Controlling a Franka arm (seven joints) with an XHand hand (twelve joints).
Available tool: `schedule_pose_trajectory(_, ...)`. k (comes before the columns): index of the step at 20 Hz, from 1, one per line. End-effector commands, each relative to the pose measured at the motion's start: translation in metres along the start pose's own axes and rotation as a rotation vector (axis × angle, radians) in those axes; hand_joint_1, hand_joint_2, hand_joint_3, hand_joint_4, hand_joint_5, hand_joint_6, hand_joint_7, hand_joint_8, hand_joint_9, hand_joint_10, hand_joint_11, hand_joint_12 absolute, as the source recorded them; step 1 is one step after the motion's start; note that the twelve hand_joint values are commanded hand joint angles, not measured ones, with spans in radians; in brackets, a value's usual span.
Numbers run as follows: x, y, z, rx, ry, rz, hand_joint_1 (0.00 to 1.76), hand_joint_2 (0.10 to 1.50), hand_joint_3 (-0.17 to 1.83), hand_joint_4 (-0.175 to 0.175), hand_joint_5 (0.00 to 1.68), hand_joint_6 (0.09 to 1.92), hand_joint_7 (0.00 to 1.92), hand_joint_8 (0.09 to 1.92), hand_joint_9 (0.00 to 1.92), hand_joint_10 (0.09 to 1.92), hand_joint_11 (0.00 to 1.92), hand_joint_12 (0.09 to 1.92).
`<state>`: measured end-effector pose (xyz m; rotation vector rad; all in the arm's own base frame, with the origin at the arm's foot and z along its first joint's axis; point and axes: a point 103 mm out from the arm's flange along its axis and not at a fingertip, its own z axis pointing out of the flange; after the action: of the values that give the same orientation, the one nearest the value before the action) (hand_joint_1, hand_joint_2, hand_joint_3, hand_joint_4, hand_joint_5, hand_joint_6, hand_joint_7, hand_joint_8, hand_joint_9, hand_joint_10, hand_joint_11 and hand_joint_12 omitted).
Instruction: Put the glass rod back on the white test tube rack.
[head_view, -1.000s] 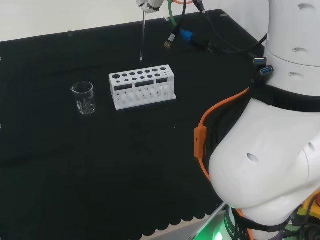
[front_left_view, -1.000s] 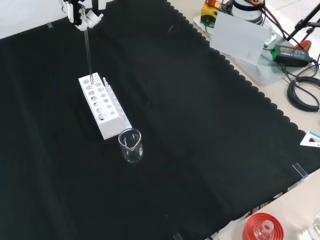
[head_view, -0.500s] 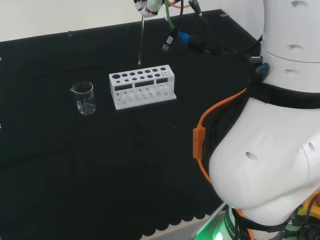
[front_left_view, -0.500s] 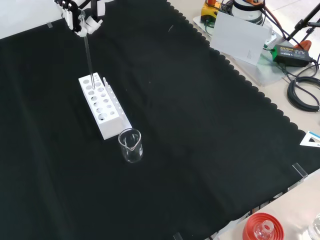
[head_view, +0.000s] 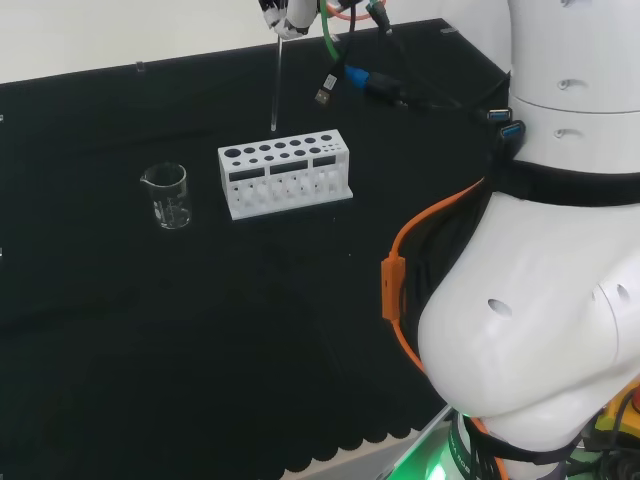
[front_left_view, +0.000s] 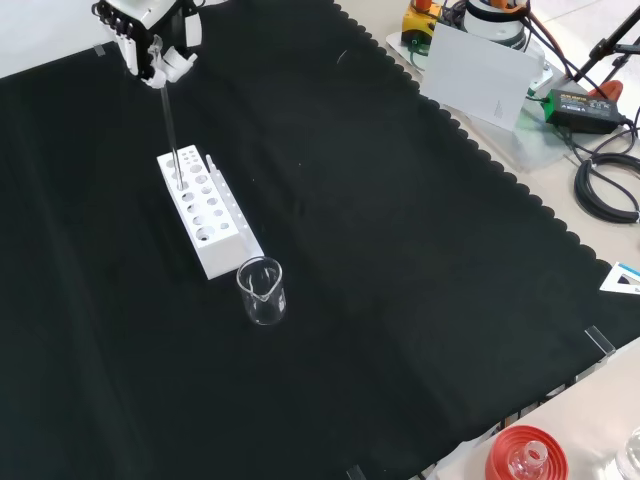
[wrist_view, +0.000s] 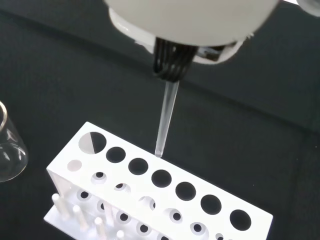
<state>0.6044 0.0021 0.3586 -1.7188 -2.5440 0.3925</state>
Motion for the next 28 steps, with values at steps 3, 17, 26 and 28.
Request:
schedule_pose_trajectory(3, -0.009, 0.004, 0.008, 0.017, 0.010, 0.001, 1.33, 0.53, 0.89, -0.175, 1.18, 0.75, 1.43, 0.71, 1.80, 0.37, 1.66, 0.68)
schedule_pose_trajectory(17, -0.008, -0.006, 0.016, 0.035, 0.021, 0.007, 1.33, 0.53, 0.89, -0.175, 1.18, 0.75, 1.43, 0.71, 1.81, 0.37, 1.66, 0.67)
schedule_pose_trajectory(26, -0.003, -0.004, 0.021, 0.050, 0.009, -0.004, 1.33, 0.53, 0.89, -0.175, 1.18, 0.75, 1.43, 0.71, 1.81, 0.37, 1.66, 0.68)
schedule_pose_trajectory(28, -0.003, -0.002, 0.020, 0.052, 0.005, -0.006, 1.33, 0.53, 0.89, -0.175, 1.18, 0.75, 1.43, 0.71, 1.81, 0.37, 1.66, 0.68)
